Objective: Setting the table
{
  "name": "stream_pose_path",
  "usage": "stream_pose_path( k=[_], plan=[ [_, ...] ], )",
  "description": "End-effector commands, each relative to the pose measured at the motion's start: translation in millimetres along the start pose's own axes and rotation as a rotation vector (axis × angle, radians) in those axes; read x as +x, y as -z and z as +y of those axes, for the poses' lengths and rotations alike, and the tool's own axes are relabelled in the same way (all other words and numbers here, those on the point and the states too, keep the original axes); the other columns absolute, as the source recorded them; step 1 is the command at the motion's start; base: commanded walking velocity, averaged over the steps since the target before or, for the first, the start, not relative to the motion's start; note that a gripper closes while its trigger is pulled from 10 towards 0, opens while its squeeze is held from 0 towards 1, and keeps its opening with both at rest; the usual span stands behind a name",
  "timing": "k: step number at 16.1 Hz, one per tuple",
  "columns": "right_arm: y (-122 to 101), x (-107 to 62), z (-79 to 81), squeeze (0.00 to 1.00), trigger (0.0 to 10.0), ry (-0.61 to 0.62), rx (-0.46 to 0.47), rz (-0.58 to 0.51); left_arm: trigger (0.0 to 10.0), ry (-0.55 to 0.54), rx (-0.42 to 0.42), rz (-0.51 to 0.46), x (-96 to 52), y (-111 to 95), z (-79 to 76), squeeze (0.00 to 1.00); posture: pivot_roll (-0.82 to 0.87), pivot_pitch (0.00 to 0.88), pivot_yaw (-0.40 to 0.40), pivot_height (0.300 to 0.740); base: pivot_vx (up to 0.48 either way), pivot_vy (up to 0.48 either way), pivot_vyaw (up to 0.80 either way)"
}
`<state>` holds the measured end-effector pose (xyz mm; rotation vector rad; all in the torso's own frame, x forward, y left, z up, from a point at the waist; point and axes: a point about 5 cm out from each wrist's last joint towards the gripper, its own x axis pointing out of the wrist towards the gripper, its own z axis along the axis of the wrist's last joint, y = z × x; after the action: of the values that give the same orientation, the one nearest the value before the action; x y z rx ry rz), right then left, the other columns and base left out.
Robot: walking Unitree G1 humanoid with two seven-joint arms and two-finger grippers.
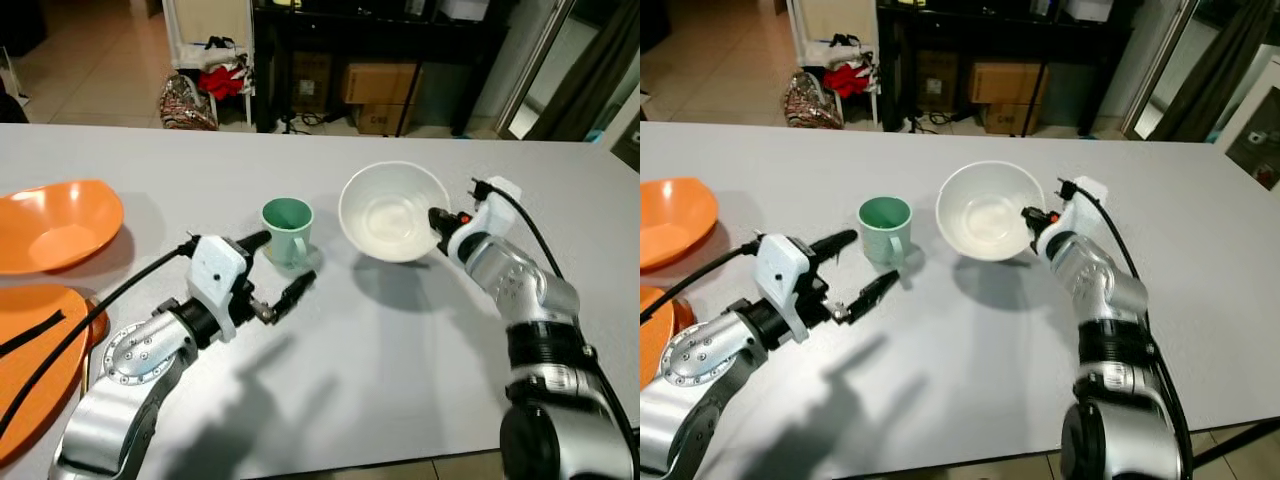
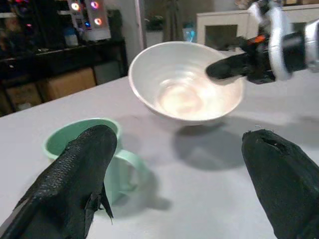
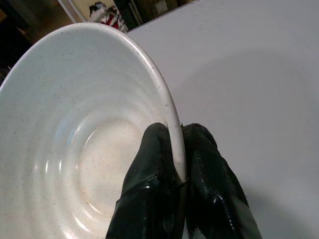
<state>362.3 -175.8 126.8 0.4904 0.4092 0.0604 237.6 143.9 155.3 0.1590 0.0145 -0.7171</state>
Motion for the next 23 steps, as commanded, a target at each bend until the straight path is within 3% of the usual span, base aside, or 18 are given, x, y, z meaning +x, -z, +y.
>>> stream_pose_path(
  k=[1, 5, 12, 17, 18, 19, 23],
  plan=[
    [-8, 2.9, 0.2, 0.0, 10.0, -0.012, 0.015, -0.026, 10.0, 0.026, 0.007, -0.001, -0.4, -4, -1.6, 0.0, 0.07, 0.0, -0.078, 0.74, 0.0, 0.0, 0.0],
    [0, 14.5, 1.9, 0.0, 10.0, 0.012, 0.063, 0.051, 10.0, 0.07, -0.007, 0.022, -4.2, -4, -5.1, 0.0, 0.08, 0.0, -0.09, 0.74, 0.0, 0.0, 0.0],
    [9, 18.8, -1.7, 0.0, 10.0, 0.007, 0.257, 0.107, 10.0, 0.129, -0.004, 0.081, -5.5, 2, -10.0, 0.0, 0.08, 0.0, -0.081, 0.74, 0.0, 0.0, 0.0],
    [15, 19.3, -5.5, 0.0, 10.0, 0.024, 0.285, 0.14, 10.0, 0.13, -0.002, 0.093, -6.1, 3, -8.8, 0.0, 0.08, 0.001, -0.077, 0.74, 0.0, 0.0, 0.0],
    [16, 19.3, -5.7, 0.83, 10.0, 0.026, 0.295, 0.147, 10.0, 0.13, -0.001, 0.094, -5.3, 3, -8.6, 0.0, 0.08, 0.0, -0.077, 0.74, 0.0, 0.0, 0.0],
    [17, 19.2, -5.9, 1.0, 10.0, 0.026, 0.299, 0.151, 10.0, 0.13, 0.0, 0.094, -5.1, 3, -8.6, 0.0, 0.08, 0.0, -0.077, 0.74, 0.0, 0.0, 0.0],
    [16, 18.3, -8.5, 1.0, 10.0, 0.03, 0.308, 0.154, 10.0, 0.123, 0.004, 0.09, -4.0, 2, -7.4, 0.0, 0.08, 0.0, -0.075, 0.74, 0.0, 0.0, 0.0]
  ],
)
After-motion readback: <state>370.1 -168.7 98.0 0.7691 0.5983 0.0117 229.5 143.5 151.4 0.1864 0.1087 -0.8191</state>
